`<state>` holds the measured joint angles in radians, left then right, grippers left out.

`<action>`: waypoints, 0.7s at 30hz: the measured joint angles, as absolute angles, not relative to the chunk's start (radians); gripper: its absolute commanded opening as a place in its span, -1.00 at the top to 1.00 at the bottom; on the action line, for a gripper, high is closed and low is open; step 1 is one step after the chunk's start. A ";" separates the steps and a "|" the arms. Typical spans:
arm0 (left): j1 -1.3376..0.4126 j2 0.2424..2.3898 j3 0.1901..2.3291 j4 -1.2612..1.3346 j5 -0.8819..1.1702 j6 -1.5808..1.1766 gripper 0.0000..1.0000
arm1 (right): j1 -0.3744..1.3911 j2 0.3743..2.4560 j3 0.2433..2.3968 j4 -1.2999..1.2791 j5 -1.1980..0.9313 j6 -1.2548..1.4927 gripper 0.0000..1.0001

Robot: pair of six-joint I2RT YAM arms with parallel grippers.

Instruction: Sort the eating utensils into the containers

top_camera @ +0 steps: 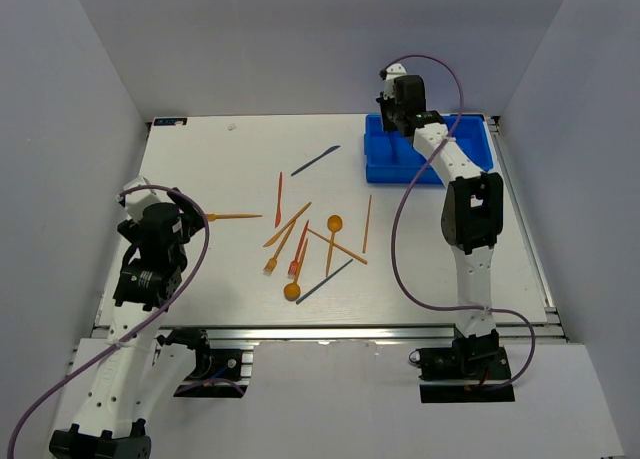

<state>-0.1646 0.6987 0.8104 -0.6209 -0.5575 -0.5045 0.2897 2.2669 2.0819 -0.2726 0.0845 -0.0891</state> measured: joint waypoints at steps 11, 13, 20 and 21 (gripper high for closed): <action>-0.165 0.691 0.810 -0.620 -0.546 -0.501 -0.96 | 0.292 2.273 2.071 -0.199 0.075 -0.087 1.00; -0.165 0.691 0.810 -0.620 -0.543 -0.501 -0.96 | 0.292 2.283 2.072 -0.181 0.074 -0.088 1.00; -0.165 0.689 0.808 -0.620 -0.535 -0.497 -0.96 | 0.292 2.286 1.930 -0.112 0.076 -0.089 0.83; -0.165 0.689 0.808 -0.619 -0.534 -0.497 -0.96 | 0.292 2.284 1.904 -0.110 0.076 -0.087 0.60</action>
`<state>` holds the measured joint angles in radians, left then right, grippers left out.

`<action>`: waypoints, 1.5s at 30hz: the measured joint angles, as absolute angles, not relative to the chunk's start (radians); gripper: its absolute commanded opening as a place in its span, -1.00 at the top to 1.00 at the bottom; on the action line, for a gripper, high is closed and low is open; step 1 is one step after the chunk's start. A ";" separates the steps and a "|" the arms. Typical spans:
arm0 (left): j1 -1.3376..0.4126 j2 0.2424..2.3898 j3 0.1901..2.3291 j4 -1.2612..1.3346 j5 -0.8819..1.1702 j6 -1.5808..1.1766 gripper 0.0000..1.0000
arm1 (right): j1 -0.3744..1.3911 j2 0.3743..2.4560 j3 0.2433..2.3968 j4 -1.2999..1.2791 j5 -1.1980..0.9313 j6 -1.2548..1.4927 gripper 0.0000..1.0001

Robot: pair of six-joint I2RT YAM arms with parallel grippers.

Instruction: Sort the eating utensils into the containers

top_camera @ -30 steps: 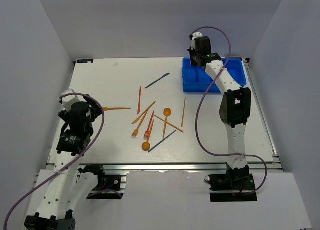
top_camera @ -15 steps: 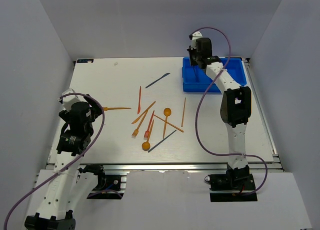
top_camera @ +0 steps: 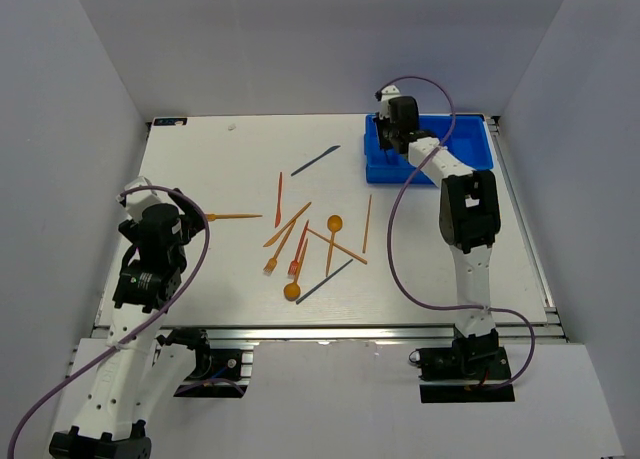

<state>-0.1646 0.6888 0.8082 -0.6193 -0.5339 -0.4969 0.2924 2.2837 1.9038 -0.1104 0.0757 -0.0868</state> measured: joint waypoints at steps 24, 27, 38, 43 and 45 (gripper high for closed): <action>-0.165 0.640 0.804 -0.611 -0.519 -0.494 -0.96 | 0.661 1.778 1.350 -0.428 0.446 0.475 -0.14; -0.165 0.635 0.799 -0.608 -0.519 -0.494 -0.96 | 0.690 1.818 1.271 -0.474 0.446 0.537 -0.12; -0.165 0.631 0.795 -0.605 -0.514 -0.494 -0.96 | 0.690 1.848 1.203 -0.457 0.412 0.607 0.18; -0.165 0.631 0.795 -0.605 -0.513 -0.494 -0.96 | 0.690 1.873 1.194 -0.417 0.393 0.627 0.78; -0.165 0.631 0.795 -0.605 -0.512 -0.494 -0.96 | 0.690 1.873 1.193 -0.408 0.388 0.630 1.00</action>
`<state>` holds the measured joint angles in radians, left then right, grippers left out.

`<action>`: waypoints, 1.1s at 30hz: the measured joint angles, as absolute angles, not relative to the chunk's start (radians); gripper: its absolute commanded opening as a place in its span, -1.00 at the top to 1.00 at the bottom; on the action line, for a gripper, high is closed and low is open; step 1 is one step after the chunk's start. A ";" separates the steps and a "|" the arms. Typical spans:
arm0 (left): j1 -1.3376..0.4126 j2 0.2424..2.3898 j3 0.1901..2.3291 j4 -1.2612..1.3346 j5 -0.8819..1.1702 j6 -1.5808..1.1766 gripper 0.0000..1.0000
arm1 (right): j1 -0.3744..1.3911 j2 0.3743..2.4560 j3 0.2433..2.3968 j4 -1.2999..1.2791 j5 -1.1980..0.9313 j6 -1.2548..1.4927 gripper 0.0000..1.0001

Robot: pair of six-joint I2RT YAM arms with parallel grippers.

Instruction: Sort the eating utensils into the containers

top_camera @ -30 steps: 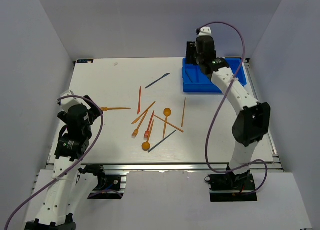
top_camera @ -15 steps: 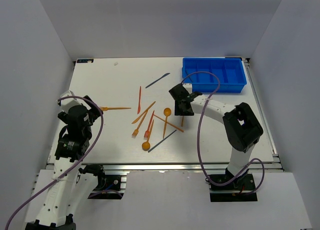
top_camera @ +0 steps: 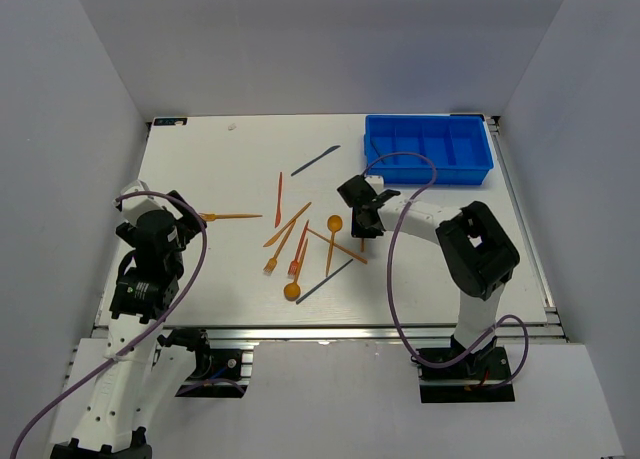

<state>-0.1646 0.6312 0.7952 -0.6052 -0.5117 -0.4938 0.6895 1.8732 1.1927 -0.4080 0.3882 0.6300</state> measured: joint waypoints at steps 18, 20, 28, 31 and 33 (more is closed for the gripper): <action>-0.165 0.632 0.795 -0.605 -0.509 -0.494 -0.96 | 0.670 1.682 1.266 -0.346 0.307 0.198 1.00; -0.165 0.632 0.795 -0.605 -0.509 -0.494 -0.96 | 0.631 1.687 1.336 -0.294 0.289 0.114 1.00; -0.165 0.631 0.795 -0.605 -0.509 -0.494 -0.96 | 0.402 1.971 1.712 -0.184 0.199 -0.145 1.00; -0.165 0.631 0.795 -0.605 -0.509 -0.494 -0.96 | 0.346 2.078 1.813 -0.178 0.165 -0.213 1.00; -0.165 0.632 0.795 -0.605 -0.509 -0.494 -0.96 | 0.324 2.139 1.866 -0.181 0.145 -0.246 1.00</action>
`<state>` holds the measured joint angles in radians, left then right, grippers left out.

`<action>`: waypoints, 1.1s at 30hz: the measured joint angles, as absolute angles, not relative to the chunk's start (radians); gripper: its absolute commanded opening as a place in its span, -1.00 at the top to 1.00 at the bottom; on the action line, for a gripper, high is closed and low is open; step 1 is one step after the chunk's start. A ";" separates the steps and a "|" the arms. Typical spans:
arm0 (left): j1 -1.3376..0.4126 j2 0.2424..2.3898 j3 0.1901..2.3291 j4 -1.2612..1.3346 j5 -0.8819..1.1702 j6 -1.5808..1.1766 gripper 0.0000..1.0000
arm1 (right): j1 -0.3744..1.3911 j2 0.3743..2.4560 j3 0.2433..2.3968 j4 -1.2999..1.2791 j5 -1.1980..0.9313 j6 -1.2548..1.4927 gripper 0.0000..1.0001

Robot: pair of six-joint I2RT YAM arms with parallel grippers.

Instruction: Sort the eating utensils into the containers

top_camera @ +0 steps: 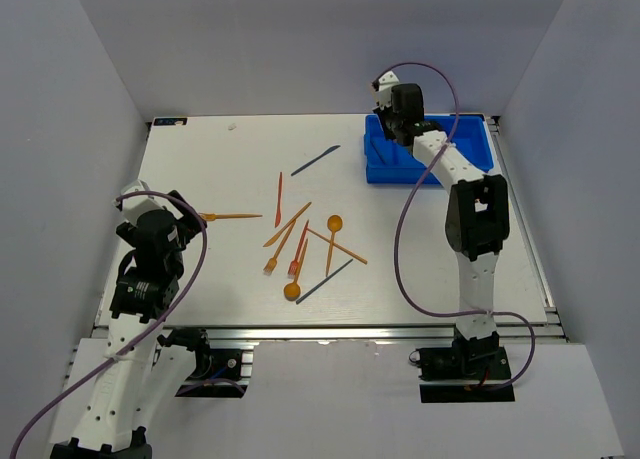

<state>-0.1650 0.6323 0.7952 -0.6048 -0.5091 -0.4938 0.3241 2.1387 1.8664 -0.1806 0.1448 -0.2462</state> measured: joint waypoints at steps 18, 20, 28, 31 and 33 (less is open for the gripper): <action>-0.165 0.654 0.795 -0.605 -0.509 -0.494 -0.96 | 0.307 2.208 1.786 -0.153 0.094 -0.278 0.91; -0.165 0.653 0.795 -0.605 -0.509 -0.494 -0.96 | 0.305 2.183 1.758 -0.154 0.095 -0.269 0.91; -0.165 0.640 0.795 -0.605 -0.509 -0.494 -0.96 | 0.300 2.093 1.697 -0.141 0.102 -0.233 0.11; -0.165 0.637 0.795 -0.605 -0.509 -0.494 -0.96 | 0.298 2.082 1.690 -0.139 0.101 -0.224 0.01; -0.165 0.638 0.795 -0.605 -0.509 -0.494 -0.96 | 0.297 2.081 1.690 -0.140 0.101 -0.218 -0.02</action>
